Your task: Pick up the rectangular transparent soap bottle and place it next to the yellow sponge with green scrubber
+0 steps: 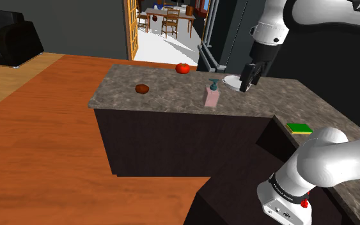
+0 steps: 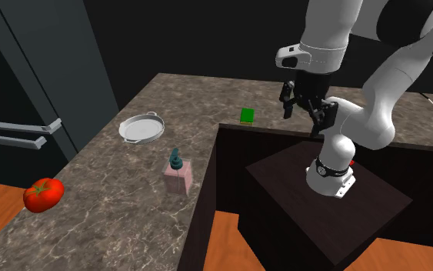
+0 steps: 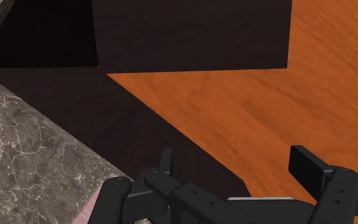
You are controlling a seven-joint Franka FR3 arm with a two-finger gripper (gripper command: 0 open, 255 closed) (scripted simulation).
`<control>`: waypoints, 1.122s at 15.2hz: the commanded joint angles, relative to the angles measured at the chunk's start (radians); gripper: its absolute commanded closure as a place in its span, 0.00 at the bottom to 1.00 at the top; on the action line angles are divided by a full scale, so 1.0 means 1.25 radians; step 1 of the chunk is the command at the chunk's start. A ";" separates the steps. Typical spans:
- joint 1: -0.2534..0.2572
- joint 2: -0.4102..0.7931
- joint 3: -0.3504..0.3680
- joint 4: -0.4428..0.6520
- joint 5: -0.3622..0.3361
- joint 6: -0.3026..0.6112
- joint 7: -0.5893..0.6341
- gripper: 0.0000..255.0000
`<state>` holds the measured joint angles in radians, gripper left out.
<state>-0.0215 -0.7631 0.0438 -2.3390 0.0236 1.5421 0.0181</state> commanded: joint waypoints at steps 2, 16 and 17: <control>-0.003 0.016 -0.012 -0.002 -0.011 0.019 -0.020 0.00; -0.032 0.327 -0.168 0.085 -0.101 0.263 -0.281 0.00; -0.033 0.354 -0.177 0.100 -0.101 0.277 -0.299 0.00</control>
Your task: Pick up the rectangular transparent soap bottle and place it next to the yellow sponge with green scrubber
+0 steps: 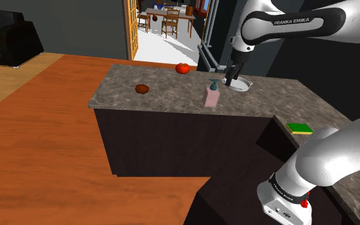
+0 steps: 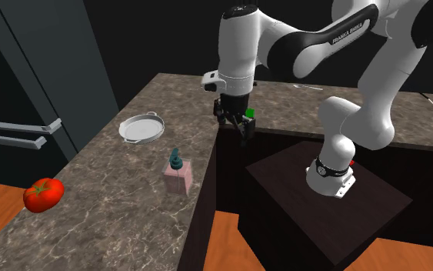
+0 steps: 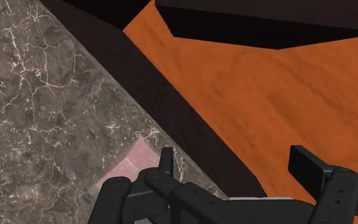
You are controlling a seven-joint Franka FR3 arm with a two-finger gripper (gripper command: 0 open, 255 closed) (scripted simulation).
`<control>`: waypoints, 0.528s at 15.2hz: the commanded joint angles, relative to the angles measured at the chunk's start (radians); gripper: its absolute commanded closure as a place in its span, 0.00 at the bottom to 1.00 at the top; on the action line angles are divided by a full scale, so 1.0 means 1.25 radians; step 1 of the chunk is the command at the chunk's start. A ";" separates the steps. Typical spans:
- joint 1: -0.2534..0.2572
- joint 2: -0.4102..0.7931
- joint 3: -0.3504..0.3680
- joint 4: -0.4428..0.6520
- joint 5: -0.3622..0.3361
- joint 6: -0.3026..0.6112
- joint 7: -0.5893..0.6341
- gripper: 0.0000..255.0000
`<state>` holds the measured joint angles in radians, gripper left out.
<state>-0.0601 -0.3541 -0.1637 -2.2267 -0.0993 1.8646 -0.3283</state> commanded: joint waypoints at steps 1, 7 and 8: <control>-0.004 0.054 -0.020 0.026 -0.002 0.033 -0.040 0.00; -0.014 0.227 -0.063 0.144 0.020 0.097 -0.152 0.00; -0.017 0.257 -0.068 0.167 0.026 0.105 -0.170 0.00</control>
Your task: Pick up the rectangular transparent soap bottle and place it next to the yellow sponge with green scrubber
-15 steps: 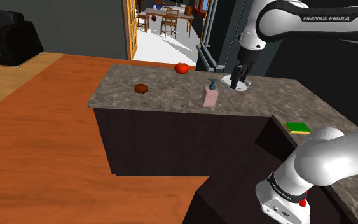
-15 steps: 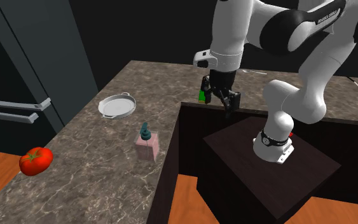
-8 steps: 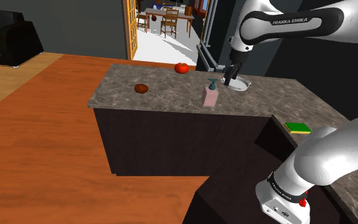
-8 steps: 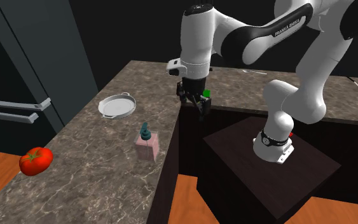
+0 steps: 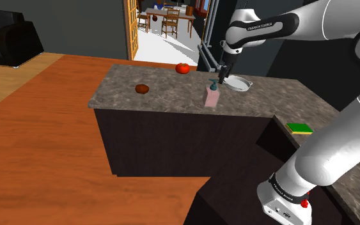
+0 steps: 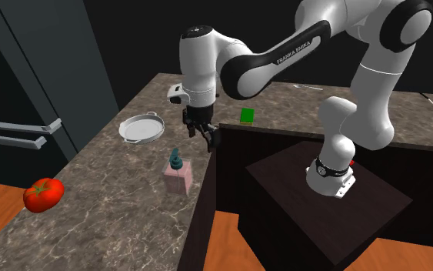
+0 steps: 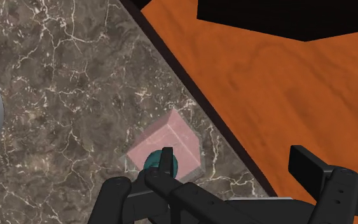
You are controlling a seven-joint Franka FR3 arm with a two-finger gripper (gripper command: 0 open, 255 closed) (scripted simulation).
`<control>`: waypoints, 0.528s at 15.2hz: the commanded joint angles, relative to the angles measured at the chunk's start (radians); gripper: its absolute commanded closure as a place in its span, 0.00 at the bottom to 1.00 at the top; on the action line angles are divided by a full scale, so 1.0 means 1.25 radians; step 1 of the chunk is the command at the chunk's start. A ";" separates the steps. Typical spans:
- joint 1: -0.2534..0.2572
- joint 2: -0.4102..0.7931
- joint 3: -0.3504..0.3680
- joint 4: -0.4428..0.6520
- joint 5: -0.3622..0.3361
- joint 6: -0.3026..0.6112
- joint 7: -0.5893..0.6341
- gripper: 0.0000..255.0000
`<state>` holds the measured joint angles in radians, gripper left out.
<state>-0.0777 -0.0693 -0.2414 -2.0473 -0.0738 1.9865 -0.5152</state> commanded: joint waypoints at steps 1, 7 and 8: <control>-0.006 0.060 -0.011 0.049 0.013 0.014 -0.039 0.00; -0.033 0.226 -0.021 0.202 0.056 0.032 -0.134 0.00; -0.034 0.230 -0.021 0.196 0.057 0.042 -0.134 0.00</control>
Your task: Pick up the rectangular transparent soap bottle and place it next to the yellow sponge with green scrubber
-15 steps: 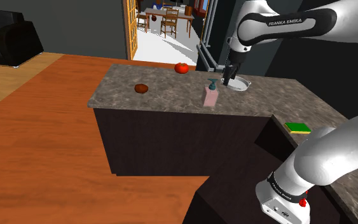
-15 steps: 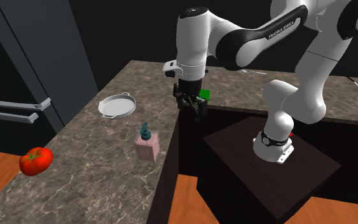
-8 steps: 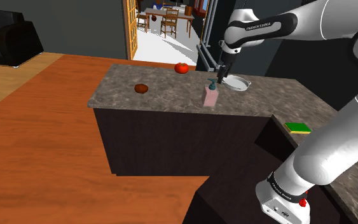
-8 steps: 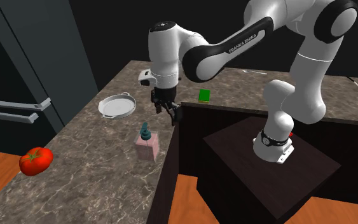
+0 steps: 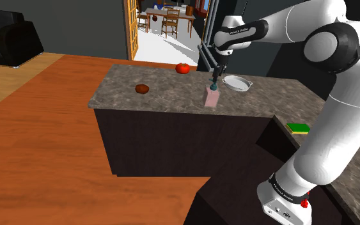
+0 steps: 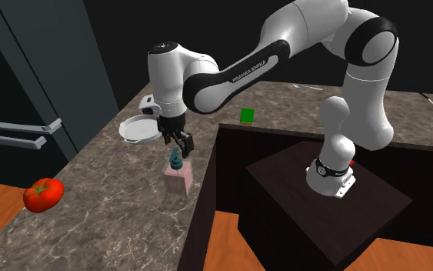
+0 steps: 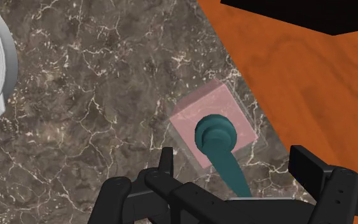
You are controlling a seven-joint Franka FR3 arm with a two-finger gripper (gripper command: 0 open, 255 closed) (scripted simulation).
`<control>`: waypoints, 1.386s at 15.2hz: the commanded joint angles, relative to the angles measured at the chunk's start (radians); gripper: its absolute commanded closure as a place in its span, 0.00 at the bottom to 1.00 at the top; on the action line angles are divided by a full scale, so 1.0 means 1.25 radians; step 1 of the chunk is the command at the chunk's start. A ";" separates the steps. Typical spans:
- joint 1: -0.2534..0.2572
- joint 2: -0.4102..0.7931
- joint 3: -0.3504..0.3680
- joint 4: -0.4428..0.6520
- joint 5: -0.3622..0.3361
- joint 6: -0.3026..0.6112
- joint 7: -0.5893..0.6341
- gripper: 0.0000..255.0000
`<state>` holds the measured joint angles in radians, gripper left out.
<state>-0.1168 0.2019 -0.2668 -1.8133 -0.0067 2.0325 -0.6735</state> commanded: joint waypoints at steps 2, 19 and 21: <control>-0.004 0.020 0.000 -0.004 0.005 0.024 -0.009 0.00; -0.007 0.039 0.001 -0.029 0.011 0.068 -0.013 1.00; -0.007 0.039 0.001 -0.029 0.011 0.068 -0.013 1.00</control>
<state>-0.1255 0.2493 -0.2661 -1.8493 0.0069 2.1176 -0.6894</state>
